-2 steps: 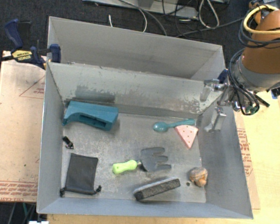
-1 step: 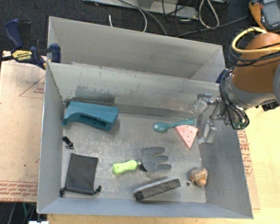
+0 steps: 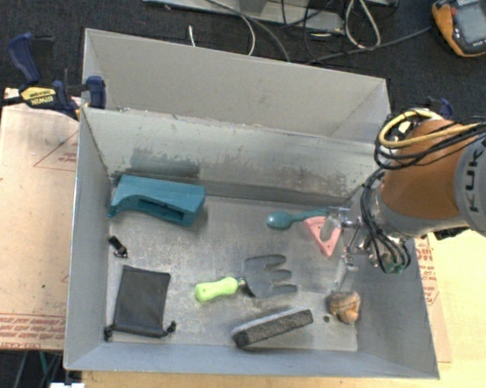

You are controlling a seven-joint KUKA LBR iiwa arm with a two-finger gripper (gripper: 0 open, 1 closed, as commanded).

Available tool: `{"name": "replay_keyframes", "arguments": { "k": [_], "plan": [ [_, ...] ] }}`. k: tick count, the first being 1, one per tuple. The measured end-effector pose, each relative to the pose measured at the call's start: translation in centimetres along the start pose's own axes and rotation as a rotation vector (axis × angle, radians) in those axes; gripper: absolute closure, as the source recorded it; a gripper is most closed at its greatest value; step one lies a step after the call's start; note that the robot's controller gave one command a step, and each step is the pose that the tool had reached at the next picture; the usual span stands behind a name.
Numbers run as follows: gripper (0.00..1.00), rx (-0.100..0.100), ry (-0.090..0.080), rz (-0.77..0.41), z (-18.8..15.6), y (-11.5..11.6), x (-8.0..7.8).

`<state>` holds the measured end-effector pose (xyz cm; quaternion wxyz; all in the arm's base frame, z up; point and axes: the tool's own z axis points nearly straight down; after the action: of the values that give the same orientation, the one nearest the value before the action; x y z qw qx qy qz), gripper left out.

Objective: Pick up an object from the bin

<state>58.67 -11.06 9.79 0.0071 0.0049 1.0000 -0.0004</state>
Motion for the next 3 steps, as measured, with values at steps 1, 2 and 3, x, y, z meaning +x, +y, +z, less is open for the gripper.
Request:
{"name": "replay_keyframes", "arguments": {
  "k": [1,2,3],
  "plan": [
    [0.0,-0.003,-0.002,-0.129,2.4,-0.3,1.1],
    [0.0,-0.004,0.012,-0.01,-3.1,-1.1,6.0],
    [0.0,-0.004,0.0,-0.121,-5.5,-2.9,6.0]
  ]
}}
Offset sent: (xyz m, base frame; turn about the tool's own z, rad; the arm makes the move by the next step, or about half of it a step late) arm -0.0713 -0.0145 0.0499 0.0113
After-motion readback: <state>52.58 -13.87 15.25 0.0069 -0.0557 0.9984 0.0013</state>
